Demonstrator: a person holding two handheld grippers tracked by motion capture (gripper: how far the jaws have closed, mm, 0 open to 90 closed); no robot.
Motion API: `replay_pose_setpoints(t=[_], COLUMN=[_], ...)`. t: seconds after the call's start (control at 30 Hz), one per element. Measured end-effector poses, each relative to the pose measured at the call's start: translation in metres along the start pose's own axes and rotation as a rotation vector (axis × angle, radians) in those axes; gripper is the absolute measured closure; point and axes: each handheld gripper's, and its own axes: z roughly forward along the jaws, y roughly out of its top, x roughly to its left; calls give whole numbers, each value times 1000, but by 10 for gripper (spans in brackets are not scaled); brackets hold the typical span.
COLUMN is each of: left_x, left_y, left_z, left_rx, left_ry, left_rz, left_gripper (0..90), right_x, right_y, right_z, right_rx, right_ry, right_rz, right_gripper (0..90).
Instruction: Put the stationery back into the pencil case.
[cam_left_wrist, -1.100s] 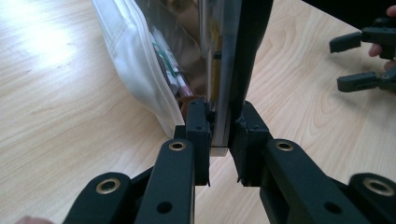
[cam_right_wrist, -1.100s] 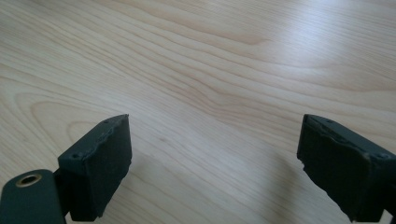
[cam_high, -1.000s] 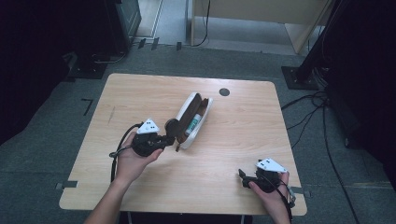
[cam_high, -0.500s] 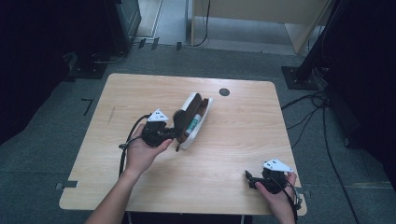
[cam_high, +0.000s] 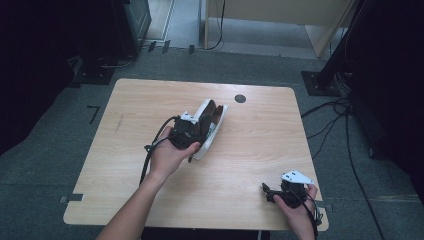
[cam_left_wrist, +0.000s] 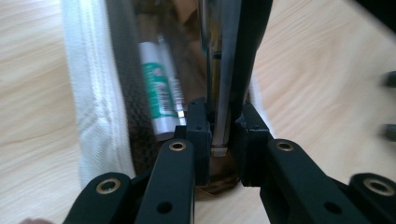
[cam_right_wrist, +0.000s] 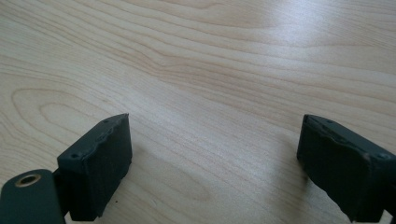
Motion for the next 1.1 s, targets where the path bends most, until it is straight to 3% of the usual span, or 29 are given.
replay_pose_setpoints(t=[0.27, 0.57, 0.8, 0.87, 1.1], left_x=[-8, -10, -8, -8, -5], left_y=[0, -5, -6, -6, -12], left_z=[19, 40, 41, 40, 33], left_rx=[107, 275, 272, 268, 208], left_ry=[77, 146, 125, 121, 86], left_rz=[25, 36, 26, 40, 32], left_gripper=[794, 790, 720, 714, 684], right_x=[2, 2, 2, 2, 2], right_y=[0, 0, 0, 0, 0], right_z=[0, 0, 0, 0, 0], right_rx=[1, 0, 0, 0, 0], right_ry=[14, 13, 13, 13, 13], right_rz=[-10, -8, -8, -8, -8], right_gripper=[99, 99, 99, 99, 98])
